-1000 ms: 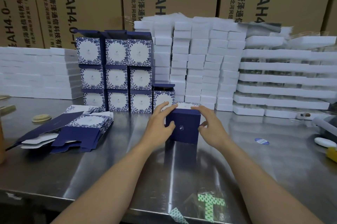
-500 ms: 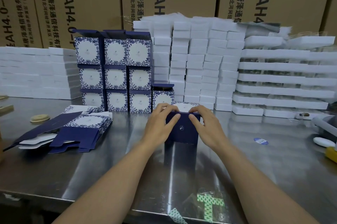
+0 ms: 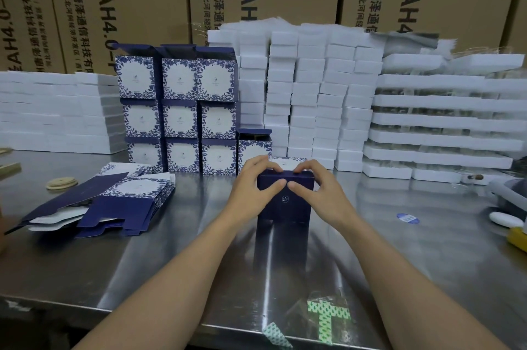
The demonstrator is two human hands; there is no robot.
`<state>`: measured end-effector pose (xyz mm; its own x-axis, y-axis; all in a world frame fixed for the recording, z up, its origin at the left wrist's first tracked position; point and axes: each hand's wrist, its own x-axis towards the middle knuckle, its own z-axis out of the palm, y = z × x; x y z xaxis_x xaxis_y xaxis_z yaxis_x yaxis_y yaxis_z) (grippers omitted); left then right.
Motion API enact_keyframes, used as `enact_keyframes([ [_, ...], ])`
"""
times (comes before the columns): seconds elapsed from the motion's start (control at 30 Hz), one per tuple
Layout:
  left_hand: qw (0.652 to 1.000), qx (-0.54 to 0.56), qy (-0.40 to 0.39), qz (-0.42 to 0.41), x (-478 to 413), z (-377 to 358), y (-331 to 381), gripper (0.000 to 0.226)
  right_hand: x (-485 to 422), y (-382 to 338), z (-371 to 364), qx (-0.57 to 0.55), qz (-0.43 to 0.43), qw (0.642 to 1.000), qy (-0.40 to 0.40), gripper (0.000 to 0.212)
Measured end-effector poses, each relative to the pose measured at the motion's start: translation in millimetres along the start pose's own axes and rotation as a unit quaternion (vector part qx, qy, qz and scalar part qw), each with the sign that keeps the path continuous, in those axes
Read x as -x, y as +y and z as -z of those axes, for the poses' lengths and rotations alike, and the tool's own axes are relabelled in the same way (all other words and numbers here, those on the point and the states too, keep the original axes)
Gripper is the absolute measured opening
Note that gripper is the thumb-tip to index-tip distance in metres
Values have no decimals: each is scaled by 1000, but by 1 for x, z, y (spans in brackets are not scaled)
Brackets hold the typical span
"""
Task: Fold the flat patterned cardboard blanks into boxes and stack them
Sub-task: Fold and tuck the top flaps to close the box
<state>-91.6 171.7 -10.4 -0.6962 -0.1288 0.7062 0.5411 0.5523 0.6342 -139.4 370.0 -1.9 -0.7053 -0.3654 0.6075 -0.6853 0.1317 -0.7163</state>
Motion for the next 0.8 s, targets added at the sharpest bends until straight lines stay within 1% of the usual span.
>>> enact_keyframes([
  [0.1, 1000, 18, -5, 15, 0, 4, 1, 18, -2, 1, 5, -7, -14, 1000, -17, 20],
  [0.17, 999, 26, -15, 21, -1, 8, 2, 14, -2, 1, 9, -26, -31, 999, -27, 17],
  [0.27, 998, 36, -37, 37, 0, 11, 7, 6, -2, 1, 13, -15, -50, 998, -36, 10],
  [0.43, 998, 31, -46, 35, -1, 12, 9, 5, -2, -2, 11, -18, -32, 999, -34, 6],
  [0.57, 998, 32, -43, 23, 0, 11, 8, 5, -3, -2, 13, -26, -41, 998, -29, 5],
  [0.6, 999, 29, -40, 19, 0, 12, 8, 11, -3, -3, 13, -32, -41, 998, -27, 8],
  [0.7, 998, 14, -56, 29, -1, 16, 4, 47, -2, -2, 18, -68, -52, 996, -23, 44],
  [0.73, 997, 8, -64, 35, -1, 18, 3, 54, -3, -2, 19, -68, -60, 996, -28, 53],
  [0.77, 997, 3, -70, 37, -1, 18, 1, 56, -3, -1, 20, -59, -66, 996, -33, 58],
  [0.8, 997, 1, -68, 38, -1, 18, -1, 53, -3, -1, 20, -46, -71, 996, -37, 59],
])
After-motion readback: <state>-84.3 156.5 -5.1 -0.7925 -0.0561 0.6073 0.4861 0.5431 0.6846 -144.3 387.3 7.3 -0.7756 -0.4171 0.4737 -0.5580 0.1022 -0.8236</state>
